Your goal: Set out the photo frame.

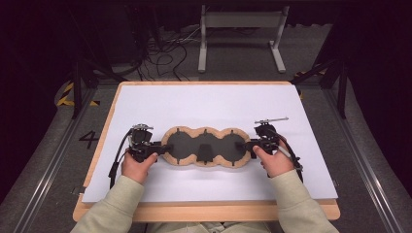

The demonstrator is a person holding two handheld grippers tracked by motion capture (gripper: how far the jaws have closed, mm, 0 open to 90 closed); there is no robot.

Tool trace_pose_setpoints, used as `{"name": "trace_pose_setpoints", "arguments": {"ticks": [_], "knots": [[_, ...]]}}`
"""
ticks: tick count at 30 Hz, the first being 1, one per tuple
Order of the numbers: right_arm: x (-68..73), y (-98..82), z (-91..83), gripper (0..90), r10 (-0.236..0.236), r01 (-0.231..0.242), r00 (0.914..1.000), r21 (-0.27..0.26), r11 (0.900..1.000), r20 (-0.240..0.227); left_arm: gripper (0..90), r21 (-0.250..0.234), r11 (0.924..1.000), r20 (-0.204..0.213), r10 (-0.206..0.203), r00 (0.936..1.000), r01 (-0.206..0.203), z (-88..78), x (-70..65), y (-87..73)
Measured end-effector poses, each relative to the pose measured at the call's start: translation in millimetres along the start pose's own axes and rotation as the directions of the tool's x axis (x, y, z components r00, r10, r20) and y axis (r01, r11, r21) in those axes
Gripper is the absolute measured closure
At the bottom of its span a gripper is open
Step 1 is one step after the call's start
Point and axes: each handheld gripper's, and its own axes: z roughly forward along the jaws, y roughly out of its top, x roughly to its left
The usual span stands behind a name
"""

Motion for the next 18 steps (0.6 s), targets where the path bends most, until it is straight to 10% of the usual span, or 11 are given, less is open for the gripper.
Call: {"name": "trace_pose_setpoints", "arguments": {"ticks": [18], "knots": [[17.4,-22.7,-38.2,50.8,-0.172,0.172,0.9835,-0.004,0.985,-0.056,57.4,-0.016,0.9921,0.001,0.124,0.9923,-0.124,-33.4,-16.6,-23.4]]}}
